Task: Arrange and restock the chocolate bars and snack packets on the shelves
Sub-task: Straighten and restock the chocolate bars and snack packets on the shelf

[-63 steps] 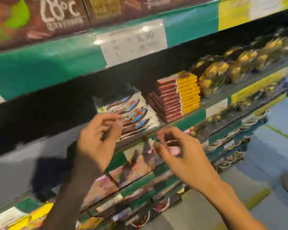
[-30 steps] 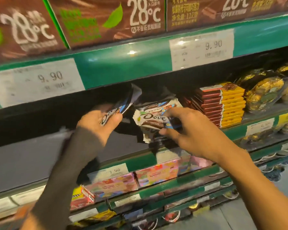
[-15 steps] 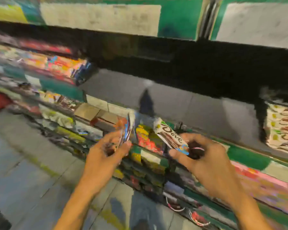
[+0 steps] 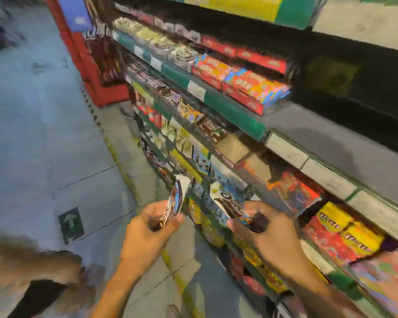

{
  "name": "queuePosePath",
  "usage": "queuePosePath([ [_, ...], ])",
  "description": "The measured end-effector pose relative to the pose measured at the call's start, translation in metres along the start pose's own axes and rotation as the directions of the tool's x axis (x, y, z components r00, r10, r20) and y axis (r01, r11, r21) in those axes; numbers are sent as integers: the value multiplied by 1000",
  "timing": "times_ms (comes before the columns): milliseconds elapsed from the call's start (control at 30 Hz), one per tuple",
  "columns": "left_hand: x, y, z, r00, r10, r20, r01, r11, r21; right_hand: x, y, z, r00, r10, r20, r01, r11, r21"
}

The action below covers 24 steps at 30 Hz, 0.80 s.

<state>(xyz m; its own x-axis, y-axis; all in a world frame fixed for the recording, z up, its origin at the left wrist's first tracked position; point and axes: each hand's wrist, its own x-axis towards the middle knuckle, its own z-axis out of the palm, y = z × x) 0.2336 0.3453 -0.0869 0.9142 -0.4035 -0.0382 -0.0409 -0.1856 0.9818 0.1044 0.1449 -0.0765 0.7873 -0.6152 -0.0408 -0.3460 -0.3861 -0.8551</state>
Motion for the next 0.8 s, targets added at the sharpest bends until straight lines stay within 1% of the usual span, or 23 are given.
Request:
queuePosePath([
  [167,47,-28,-88,992,-79,-101,76,996,-39,50,-47,82,997,2,79,-1,1000,-18],
  [233,67,-35,-115,983,-100,-151,94,994,-46,71,-65,106,993,8,117,-4,999,-38],
  [333,97,-39,-144,976,-119,-182,110,992,-60,101,-89,133,987,50,150,-51,999,2],
  [467,145,-38,-166,979,-107,-174,94,992,-80,142,-114,160,984,62,164,-72,996,54],
  [633,221,-33,-177,985,-87,-148,78,995,-63,208,-124,192,986,67,155,-80,994,81],
  [700,256,-31,-179,986,-80,-144,72,996,-59,238,-126,205,988,67,141,-77,995,70],
  [800,312,-26,-181,990,-60,-130,56,998,-34,287,-136,217,992,64,112,-76,991,108],
])
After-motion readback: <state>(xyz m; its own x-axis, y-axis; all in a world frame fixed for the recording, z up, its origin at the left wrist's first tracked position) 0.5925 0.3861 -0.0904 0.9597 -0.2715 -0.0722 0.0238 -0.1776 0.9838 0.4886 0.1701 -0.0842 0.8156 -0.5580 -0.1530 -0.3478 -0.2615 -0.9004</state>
